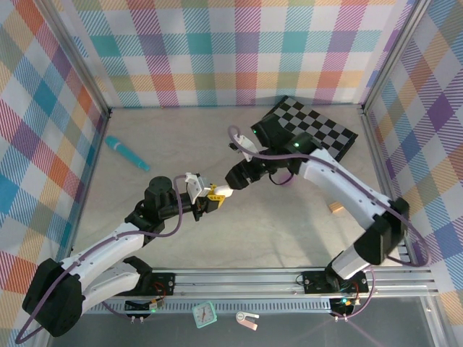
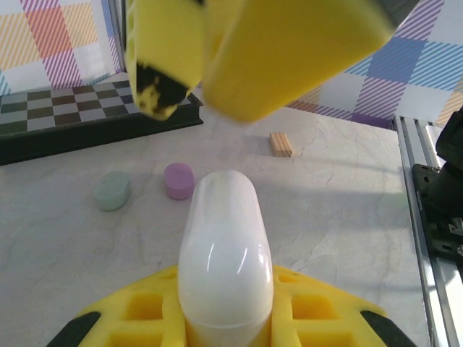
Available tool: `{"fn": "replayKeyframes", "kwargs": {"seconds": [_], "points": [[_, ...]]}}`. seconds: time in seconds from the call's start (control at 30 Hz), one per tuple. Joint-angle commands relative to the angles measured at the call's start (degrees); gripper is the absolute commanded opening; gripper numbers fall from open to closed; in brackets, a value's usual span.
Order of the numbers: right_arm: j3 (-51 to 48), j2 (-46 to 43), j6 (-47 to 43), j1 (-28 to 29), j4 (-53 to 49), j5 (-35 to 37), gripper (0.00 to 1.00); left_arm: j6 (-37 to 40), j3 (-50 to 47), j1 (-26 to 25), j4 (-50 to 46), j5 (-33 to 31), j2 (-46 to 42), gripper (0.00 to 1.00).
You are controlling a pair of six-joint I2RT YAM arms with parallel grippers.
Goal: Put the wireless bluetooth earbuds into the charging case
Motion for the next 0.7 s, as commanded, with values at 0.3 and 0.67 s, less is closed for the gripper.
{"fn": "replayKeyframes", "kwargs": {"seconds": [0.3, 0.67], "points": [[-15.98, -14.67, -40.95, 0.36, 7.54, -10.9, 0.9, 0.12, -0.4, -0.18, 5.55, 10.93, -0.75, 0.19], [-10.99, -7.0, -41.73, 0.7, 6.12, -18.13, 0.65, -0.21, 0.06, -0.18, 6.56, 12.7, -0.65, 0.19]]}}
